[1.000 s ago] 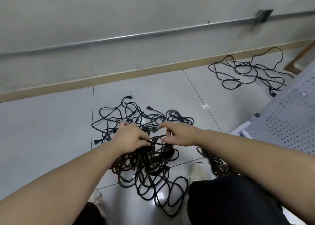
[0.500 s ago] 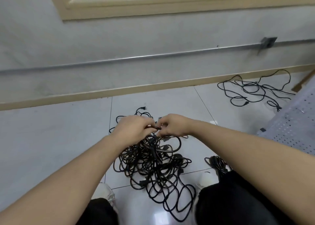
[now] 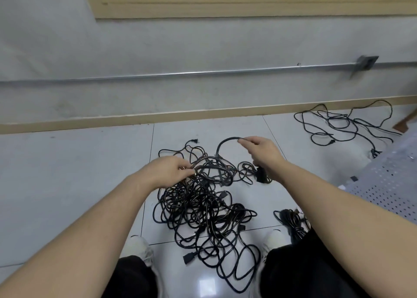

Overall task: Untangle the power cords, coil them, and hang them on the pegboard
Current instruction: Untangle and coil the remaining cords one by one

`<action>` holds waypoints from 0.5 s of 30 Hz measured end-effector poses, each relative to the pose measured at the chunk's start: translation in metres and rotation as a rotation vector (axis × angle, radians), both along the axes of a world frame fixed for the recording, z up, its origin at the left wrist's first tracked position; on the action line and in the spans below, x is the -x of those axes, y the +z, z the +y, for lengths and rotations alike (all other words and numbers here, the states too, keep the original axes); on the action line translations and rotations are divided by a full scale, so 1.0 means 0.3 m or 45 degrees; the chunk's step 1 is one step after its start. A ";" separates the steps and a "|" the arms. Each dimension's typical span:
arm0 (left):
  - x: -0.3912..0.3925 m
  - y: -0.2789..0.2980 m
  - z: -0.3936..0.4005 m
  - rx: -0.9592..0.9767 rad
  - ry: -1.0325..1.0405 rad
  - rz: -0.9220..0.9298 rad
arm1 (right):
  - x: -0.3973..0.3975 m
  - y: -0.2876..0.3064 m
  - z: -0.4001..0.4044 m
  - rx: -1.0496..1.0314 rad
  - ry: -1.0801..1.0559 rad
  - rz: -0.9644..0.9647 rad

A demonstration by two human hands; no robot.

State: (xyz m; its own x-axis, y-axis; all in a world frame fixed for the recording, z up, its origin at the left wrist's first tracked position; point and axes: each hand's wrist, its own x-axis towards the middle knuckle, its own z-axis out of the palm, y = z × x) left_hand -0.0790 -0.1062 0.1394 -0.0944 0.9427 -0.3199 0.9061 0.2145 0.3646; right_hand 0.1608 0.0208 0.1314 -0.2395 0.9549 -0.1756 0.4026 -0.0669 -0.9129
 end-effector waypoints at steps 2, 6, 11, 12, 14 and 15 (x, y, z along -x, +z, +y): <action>0.020 -0.029 -0.009 0.128 0.020 0.003 | -0.009 0.023 -0.004 0.030 -0.055 0.082; 0.049 -0.098 -0.006 0.181 0.190 -0.061 | -0.008 0.064 -0.048 0.032 0.033 0.198; -0.001 -0.088 -0.014 0.051 0.314 -0.353 | 0.001 0.078 -0.112 -0.149 0.340 0.028; -0.025 -0.069 -0.013 -0.050 0.323 -0.463 | 0.005 0.083 -0.122 -0.159 0.374 0.041; -0.079 -0.033 -0.010 -0.197 0.283 -0.683 | 0.015 0.094 -0.136 -0.184 0.428 0.084; -0.108 -0.023 -0.007 -0.219 0.241 -0.780 | 0.021 0.099 -0.141 -0.192 0.444 0.133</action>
